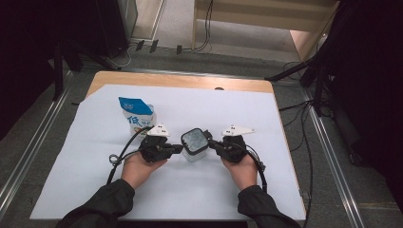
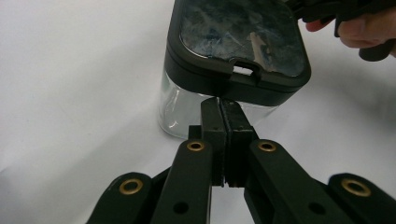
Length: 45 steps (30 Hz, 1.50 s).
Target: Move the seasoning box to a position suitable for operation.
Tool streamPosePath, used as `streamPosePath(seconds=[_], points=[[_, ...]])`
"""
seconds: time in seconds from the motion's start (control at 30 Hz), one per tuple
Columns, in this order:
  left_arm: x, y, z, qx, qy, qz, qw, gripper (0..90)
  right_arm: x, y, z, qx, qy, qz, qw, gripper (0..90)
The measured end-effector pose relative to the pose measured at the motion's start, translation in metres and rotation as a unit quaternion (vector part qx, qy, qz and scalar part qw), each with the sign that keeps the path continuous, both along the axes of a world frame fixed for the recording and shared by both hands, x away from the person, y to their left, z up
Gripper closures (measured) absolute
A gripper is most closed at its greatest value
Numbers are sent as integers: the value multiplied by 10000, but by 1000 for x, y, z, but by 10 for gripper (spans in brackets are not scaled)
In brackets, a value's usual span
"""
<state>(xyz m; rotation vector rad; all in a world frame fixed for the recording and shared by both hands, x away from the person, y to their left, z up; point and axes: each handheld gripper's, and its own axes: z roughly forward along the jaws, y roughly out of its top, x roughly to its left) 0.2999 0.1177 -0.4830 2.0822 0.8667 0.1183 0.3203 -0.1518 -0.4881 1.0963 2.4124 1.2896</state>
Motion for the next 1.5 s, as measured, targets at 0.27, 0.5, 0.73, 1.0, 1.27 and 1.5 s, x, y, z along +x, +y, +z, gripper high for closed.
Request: streamPosePath(seconds=[0.27,0.5,0.73,1.0,1.27,1.5], points=[[4,5,0,-49,53,118,9999,900,-5,3,0,22,49,39,10000,900],[10,10,-1,-122,98,142,9998,900,-14,6,0,29,111,83,9999,900],[14,12,-1,-117,125,46,9998,900,-20,5,1,68,141,160,9997,900],[12,21,6,8,7,-195,9998,791,-26,-8,12,120,62,162,9998,900],[10,27,9,-258,-52,-677,9974,439,-16,-21,14,136,128,-75,9998,900],[15,30,15,-325,133,-983,9945,145,-9,-23,13,145,289,15,9995,900]])
